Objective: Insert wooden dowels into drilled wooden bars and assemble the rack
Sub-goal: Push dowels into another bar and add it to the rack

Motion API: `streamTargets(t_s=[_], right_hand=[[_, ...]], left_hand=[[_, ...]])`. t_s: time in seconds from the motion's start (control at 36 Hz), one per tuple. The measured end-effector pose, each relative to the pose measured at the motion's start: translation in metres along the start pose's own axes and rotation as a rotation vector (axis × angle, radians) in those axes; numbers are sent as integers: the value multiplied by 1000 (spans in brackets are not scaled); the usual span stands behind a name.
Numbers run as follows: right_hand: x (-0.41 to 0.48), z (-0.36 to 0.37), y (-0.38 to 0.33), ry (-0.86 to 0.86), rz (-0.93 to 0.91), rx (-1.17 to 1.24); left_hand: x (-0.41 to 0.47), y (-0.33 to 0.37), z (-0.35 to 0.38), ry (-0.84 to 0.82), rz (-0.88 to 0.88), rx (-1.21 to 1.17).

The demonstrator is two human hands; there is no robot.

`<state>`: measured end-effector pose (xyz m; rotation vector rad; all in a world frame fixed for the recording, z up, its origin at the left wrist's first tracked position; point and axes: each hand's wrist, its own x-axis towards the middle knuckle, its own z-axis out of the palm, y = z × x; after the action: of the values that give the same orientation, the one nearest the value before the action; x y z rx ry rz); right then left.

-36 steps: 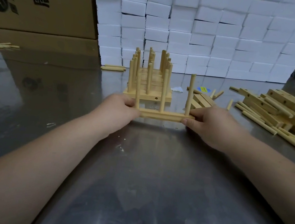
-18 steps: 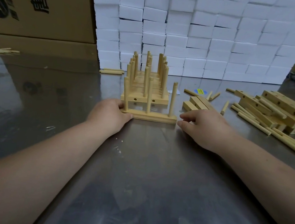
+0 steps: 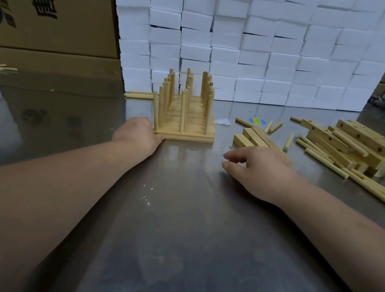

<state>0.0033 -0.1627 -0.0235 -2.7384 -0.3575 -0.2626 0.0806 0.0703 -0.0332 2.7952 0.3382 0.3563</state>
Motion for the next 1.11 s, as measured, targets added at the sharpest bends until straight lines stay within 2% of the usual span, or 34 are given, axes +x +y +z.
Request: streamTargets(t_s=[0.28,0.64,0.78,0.86,0.94,1.0,1.11], right_hand=[[0,1,0,8,4,15],[1,1,1,-3,8,-1],[3,-3,2,78,89,-56],[5,-10,6,164,181,-134],[7,-13,11,107,265,-252],[7,-13,12,39,306,-288],[7,-12,12,-18,295,-287]], left_hand=[[5,6,0,20,36,70],[15,12,3,21,49,46],[12,13,4,28,22,63],[5,18,3,71,-54,-56],[-11,25,-4,139,-125,-246],[-26,31,-8,110,-80,-310],[-66,48,-12,-71,67,-293]])
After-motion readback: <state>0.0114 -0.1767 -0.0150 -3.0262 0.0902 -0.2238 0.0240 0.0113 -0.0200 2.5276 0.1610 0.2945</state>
